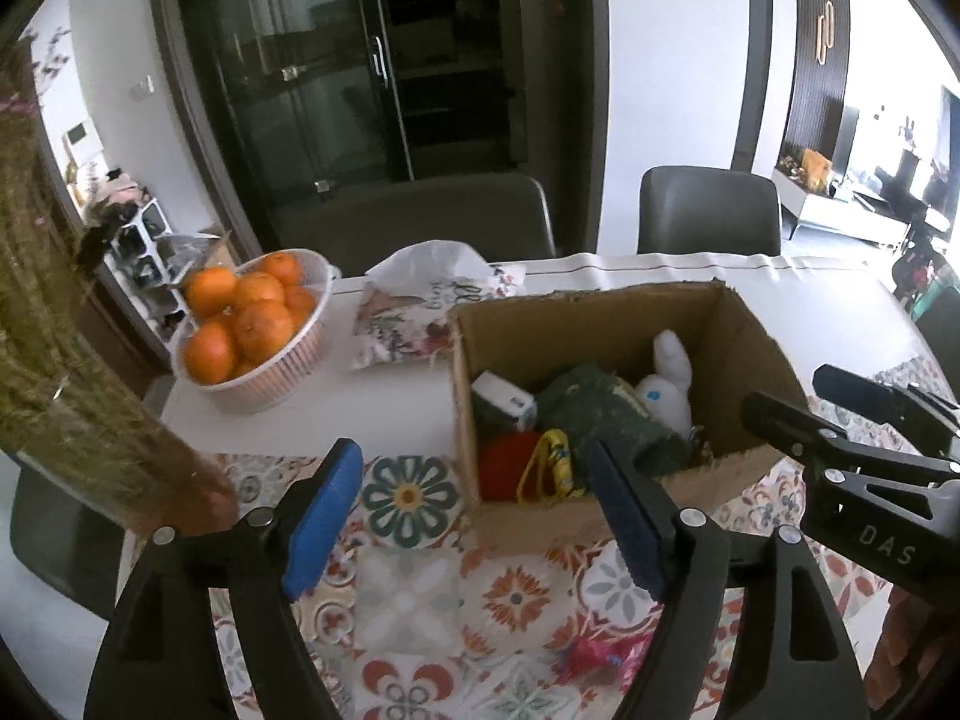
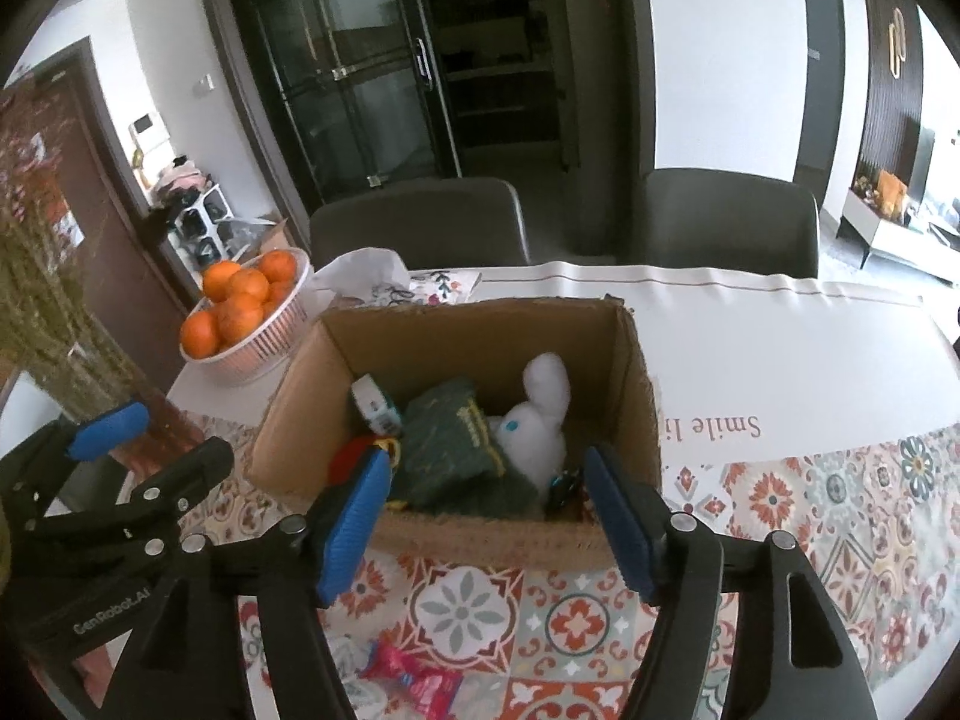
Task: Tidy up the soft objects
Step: 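Open both tools to drop the keychain and candy packet into the box, then move the right tool to the pink snack packet and grasp it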
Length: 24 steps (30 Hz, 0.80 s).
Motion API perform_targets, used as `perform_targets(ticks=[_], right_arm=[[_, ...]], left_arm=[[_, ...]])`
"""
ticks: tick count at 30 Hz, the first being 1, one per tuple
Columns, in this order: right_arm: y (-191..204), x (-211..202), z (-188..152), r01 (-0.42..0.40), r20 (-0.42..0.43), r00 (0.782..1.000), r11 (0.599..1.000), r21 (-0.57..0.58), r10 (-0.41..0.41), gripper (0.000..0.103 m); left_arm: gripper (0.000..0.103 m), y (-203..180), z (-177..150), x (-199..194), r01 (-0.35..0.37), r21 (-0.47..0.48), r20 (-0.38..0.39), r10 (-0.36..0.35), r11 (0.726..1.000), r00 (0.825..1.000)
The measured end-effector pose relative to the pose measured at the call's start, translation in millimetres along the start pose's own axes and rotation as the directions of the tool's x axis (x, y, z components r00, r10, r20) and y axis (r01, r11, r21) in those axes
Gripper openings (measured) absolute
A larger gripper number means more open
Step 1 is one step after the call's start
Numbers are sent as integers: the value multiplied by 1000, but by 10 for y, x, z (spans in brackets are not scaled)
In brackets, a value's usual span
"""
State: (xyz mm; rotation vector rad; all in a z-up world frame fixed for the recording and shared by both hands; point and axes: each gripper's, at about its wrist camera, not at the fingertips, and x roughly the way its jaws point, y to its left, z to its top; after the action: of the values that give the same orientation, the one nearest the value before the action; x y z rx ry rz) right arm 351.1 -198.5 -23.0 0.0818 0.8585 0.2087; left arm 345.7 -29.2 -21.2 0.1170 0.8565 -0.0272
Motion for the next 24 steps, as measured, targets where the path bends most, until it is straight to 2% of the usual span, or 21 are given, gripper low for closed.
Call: perform_targets(ticks=[3, 11, 24], right_arm=[[70, -51, -77, -11, -5, 1000, 1000, -7, 11, 70], [226, -128, -305, -24, -24, 999, 1000, -3, 24, 70], [407, -81, -740, -21, -88, 996, 999, 27, 23, 81]], left_arm=[[82, 67, -131, -95, -24, -14, 0, 24, 1000, 1000], [83, 235, -409, -181, -25, -63, -44, 22, 998, 999], [88, 413, -855, -243, -53, -81, -95, 45, 995, 994]])
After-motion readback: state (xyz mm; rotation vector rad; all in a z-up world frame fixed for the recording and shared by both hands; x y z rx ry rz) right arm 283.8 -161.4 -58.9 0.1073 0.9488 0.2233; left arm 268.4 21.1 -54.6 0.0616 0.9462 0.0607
